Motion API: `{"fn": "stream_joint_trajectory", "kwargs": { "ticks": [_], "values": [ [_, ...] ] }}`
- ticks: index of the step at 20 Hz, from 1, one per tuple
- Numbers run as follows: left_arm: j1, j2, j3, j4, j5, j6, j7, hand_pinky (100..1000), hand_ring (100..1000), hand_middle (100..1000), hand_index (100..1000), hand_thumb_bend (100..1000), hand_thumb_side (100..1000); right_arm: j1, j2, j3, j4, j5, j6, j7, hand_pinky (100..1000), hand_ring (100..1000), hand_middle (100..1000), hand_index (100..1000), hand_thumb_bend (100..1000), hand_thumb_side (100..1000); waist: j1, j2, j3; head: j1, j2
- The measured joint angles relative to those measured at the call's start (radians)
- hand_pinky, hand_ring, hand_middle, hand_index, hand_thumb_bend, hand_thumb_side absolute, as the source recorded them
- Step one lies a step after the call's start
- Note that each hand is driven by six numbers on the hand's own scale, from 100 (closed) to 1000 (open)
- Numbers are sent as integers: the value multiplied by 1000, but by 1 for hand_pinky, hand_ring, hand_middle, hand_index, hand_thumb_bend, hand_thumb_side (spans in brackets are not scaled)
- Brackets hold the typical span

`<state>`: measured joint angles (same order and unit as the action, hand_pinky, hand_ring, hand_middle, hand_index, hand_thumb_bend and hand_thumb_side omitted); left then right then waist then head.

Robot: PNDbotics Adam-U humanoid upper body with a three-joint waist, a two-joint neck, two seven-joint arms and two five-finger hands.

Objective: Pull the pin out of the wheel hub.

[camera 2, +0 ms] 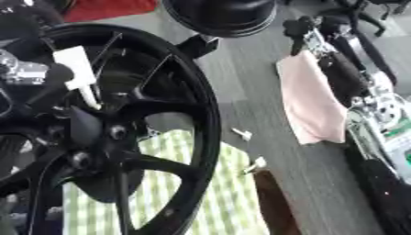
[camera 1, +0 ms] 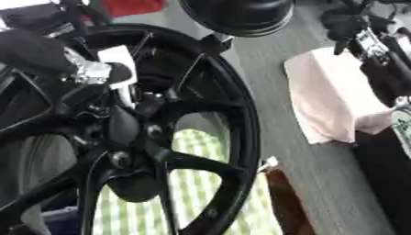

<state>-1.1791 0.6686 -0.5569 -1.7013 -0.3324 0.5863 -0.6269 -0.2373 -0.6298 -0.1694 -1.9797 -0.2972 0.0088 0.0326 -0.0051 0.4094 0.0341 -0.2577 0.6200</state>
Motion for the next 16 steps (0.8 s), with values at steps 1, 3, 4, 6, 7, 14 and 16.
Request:
{"fn": "stream_joint_trajectory", "kwargs": {
  "ticks": [1,3,4,6,7,14,16],
  "values": [
    [0,-2,0,7,-1,2,2,914,792,787,860,539,533,0,2,1,0,2,1,1,940,895,376,606,100,639,-1,5,2,1,-2],
    [1,-2,0,17,-2,4,6,911,790,784,859,537,532,0,5,3,0,6,3,3,940,895,376,606,100,641,-2,14,4,2,-4],
    [2,-2,0,21,-2,5,7,911,790,784,859,537,532,-1,8,3,0,7,4,3,940,895,376,606,100,641,-3,17,4,2,-6],
    [3,-2,0,27,-2,5,10,911,790,784,859,537,532,-1,10,4,0,10,7,4,940,895,376,606,100,641,-3,19,5,3,-6],
    [3,-2,0,27,-2,6,11,911,790,784,859,537,532,-1,10,4,0,11,7,4,940,895,376,606,100,641,-3,19,5,3,-6],
    [9,-13,0,37,38,2,14,915,768,756,845,475,533,-7,25,4,0,24,19,6,942,897,375,605,100,658,0,56,2,11,-8],
    [9,-15,0,32,61,-6,16,921,772,760,848,451,547,-8,28,4,0,29,23,6,943,897,375,605,100,659,2,58,2,13,-8]
  ]
}}
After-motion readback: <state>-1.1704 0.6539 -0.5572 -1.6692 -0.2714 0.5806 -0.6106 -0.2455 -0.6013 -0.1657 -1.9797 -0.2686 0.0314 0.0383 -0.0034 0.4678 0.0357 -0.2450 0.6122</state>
